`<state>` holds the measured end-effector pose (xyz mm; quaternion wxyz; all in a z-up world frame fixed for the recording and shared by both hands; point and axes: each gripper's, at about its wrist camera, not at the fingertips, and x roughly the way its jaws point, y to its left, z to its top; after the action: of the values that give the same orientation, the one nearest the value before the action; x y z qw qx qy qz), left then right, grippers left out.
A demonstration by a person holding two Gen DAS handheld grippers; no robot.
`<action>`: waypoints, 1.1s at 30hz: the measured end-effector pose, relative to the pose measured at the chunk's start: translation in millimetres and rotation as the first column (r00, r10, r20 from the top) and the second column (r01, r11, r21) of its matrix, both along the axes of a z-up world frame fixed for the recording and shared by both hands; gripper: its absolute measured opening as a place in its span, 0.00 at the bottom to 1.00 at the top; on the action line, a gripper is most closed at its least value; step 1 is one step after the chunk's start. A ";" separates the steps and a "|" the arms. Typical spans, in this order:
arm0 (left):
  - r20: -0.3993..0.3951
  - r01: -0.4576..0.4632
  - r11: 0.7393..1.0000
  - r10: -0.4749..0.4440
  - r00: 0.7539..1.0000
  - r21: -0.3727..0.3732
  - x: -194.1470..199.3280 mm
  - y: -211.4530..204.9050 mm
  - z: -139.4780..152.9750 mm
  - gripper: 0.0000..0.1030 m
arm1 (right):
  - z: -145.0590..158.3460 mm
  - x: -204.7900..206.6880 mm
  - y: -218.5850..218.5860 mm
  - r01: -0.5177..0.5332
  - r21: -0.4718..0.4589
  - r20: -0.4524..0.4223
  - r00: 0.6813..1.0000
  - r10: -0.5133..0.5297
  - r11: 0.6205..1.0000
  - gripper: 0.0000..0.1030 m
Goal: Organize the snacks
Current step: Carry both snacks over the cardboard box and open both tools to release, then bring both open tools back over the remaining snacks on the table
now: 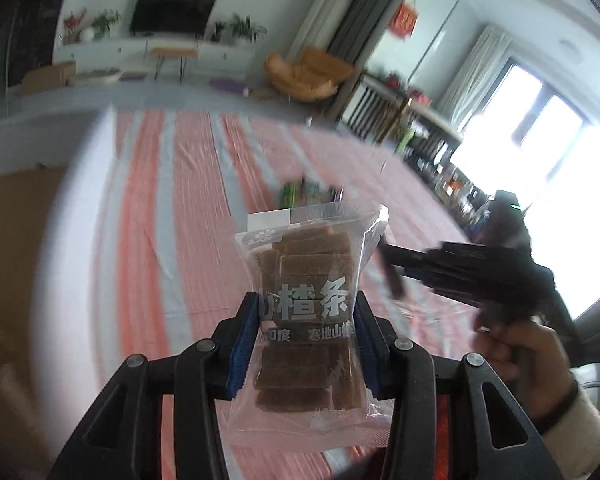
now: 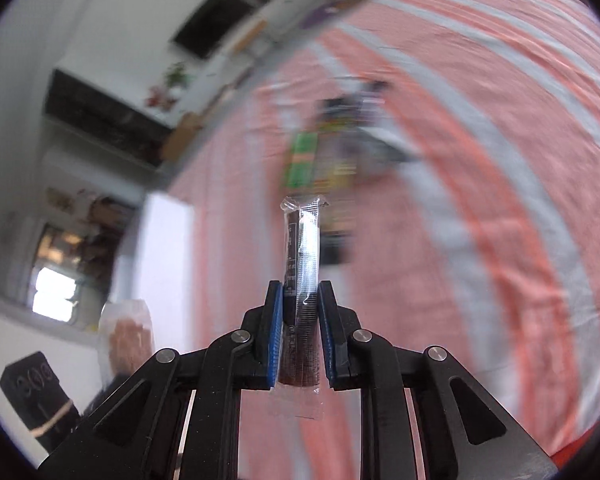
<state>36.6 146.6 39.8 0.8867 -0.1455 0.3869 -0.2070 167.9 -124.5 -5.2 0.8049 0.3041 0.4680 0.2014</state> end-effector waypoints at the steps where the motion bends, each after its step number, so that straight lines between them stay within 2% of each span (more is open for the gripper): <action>1: 0.022 -0.022 1.000 0.022 0.999 -0.003 -9.4 10.6 11.8 0.43 | 13.9 -0.8 17.6 -0.041 0.013 0.029 0.999 0.040 0.999 0.17; 3: 0.063 -0.089 0.996 0.090 0.994 -0.009 -27.1 38.4 33.6 0.43 | 45.9 -2.2 68.7 -0.152 0.041 0.094 0.985 0.148 0.988 0.17; 6: 0.112 -0.246 0.969 0.243 0.963 0.005 -51.6 92.9 57.1 0.43 | 76.9 -12.8 139.8 -0.302 0.060 0.151 0.945 0.290 0.952 0.17; 8: 0.135 -0.381 0.923 0.372 0.918 0.052 -64.4 134.3 62.3 0.43 | 89.9 -22.3 191.4 -0.405 0.051 0.171 0.904 0.392 0.913 0.17; 9: 0.133 -0.420 0.905 0.409 0.903 0.065 -67.0 146.6 60.7 0.43 | 91.3 -26.9 208.9 -0.435 0.034 0.176 0.889 0.423 0.900 0.17; 12: 0.103 -0.579 0.802 0.569 0.815 0.147 -74.0 197.1 38.7 0.46 | 86.5 -40.4 268.2 -0.520 -0.048 0.175 0.836 0.520 0.853 0.19; 13: 0.090 -0.617 0.768 0.612 0.786 0.172 -74.5 207.3 29.7 0.48 | 83.5 -47.3 279.2 -0.536 -0.071 0.170 0.825 0.539 0.841 0.22; 14: 0.076 -0.653 0.731 0.653 0.754 0.196 -74.3 216.0 20.0 0.56 | 77.6 -50.3 289.7 -0.545 -0.097 0.161 0.817 0.553 0.833 0.30; 15: 0.046 -0.684 0.698 0.692 0.720 0.214 -74.4 226.9 7.7 0.60 | 72.1 -51.8 294.1 -0.544 -0.111 0.153 0.818 0.555 0.832 0.53; 16: 0.024 -0.691 0.690 0.704 0.710 0.215 -75.1 232.0 0.5 0.61 | 66.9 -52.2 292.0 -0.528 -0.117 0.152 0.828 0.540 0.841 0.64; 18: 0.008 -0.692 0.688 0.708 0.706 0.218 -72.8 231.4 -6.8 0.70 | 55.2 -50.6 273.2 -0.479 -0.137 0.163 0.853 0.496 0.867 0.67; 20: 0.036 -0.672 0.702 0.685 0.728 0.235 -65.8 216.0 -5.8 0.81 | 43.4 -44.4 252.3 -0.419 -0.188 0.156 0.880 0.449 0.888 0.67; 22: 0.078 -0.628 0.736 0.632 0.771 0.253 -53.8 189.4 1.1 0.83 | 29.3 -36.1 217.9 -0.326 -0.239 0.159 0.916 0.368 0.915 0.67; 23: 0.089 -0.604 0.757 0.603 0.793 0.251 -49.9 176.3 3.1 0.83 | 19.3 -30.8 191.2 -0.249 -0.285 0.170 0.937 0.305 0.926 0.67; 25: 0.095 -0.531 0.822 0.523 0.847 0.209 -33.7 141.4 9.5 0.84 | 4.4 -22.9 148.8 -0.135 -0.360 0.187 0.959 0.213 0.923 0.67; 27: 0.096 -0.460 0.873 0.450 0.888 0.164 -22.1 113.1 17.3 0.85 | -13.1 -21.5 100.4 0.003 -0.469 0.212 0.971 0.109 0.883 0.67; 28: 0.096 -0.395 0.908 0.384 0.918 0.139 -14.2 86.6 19.9 0.87 | -24.7 -21.1 74.9 0.072 -0.527 0.226 0.972 0.058 0.847 0.67; 29: 0.096 -0.339 0.932 0.329 0.939 0.129 -11.6 64.6 21.3 0.91 | -32.1 -20.4 57.2 0.114 -0.564 0.232 0.973 0.024 0.818 0.67; 31: 0.096 -0.236 0.963 0.225 0.970 0.130 -1.5 23.3 20.3 0.94 | -48.9 -20.9 17.4 0.183 -0.624 0.231 0.972 -0.045 0.759 0.67; 33: 0.075 -0.139 0.981 0.130 0.989 0.137 7.3 -15.1 17.6 0.94 | -65.1 -21.5 -17.1 0.237 -0.661 0.226 0.968 -0.113 0.712 0.67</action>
<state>43.9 131.5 57.4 0.9190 -0.1010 0.3607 -0.1232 146.5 -141.6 -70.3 0.9120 0.0116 0.4082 -0.0374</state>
